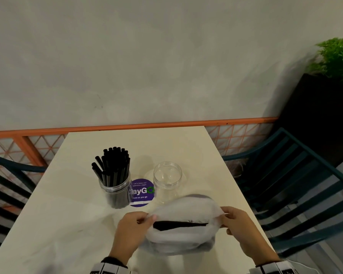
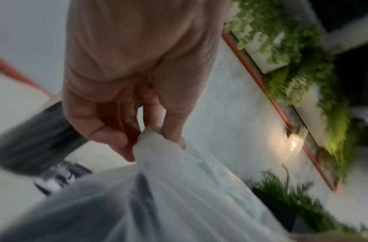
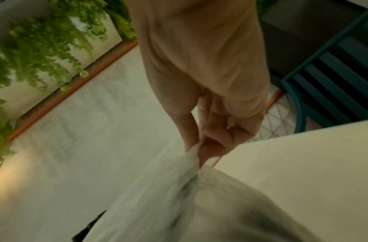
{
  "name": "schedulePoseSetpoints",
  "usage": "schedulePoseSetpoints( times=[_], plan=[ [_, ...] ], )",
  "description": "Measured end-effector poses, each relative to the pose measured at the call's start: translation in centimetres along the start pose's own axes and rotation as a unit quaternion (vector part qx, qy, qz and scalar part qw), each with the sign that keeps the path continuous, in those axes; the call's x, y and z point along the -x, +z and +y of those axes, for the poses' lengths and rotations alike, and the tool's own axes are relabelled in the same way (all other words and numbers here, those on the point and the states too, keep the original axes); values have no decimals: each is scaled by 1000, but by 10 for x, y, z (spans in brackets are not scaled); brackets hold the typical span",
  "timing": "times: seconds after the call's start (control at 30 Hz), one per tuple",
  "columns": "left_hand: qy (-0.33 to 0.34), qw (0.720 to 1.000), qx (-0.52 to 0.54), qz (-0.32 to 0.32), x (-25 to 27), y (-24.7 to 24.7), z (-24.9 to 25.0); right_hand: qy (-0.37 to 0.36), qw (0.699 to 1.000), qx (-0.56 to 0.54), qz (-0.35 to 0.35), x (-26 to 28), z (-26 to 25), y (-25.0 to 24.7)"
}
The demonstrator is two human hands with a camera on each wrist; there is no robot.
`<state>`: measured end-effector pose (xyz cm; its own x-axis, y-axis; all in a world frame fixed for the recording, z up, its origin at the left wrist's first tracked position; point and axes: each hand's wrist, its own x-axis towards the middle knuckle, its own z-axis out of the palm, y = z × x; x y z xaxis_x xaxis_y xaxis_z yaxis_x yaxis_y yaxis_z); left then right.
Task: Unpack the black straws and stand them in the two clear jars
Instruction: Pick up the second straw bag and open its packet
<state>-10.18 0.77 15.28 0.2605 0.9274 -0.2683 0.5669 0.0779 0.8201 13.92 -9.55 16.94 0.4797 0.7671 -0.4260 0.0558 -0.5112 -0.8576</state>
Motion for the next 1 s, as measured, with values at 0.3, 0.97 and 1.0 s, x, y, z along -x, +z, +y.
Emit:
schedulePoseSetpoints(
  times=[0.3, 0.97, 1.0],
  plan=[
    [-164, 884, 412, -144, 0, -13, 10, 156, 921, -336, -124, -4, 5, 0],
    [-47, 993, 86, 63, 0, 8, 2, -40, 990, 106, 87, -1, 10, 1],
    [-39, 992, 87, 84, -1, 8, 1, -35, 992, 93, 73, 0, 9, 2]
  ],
)
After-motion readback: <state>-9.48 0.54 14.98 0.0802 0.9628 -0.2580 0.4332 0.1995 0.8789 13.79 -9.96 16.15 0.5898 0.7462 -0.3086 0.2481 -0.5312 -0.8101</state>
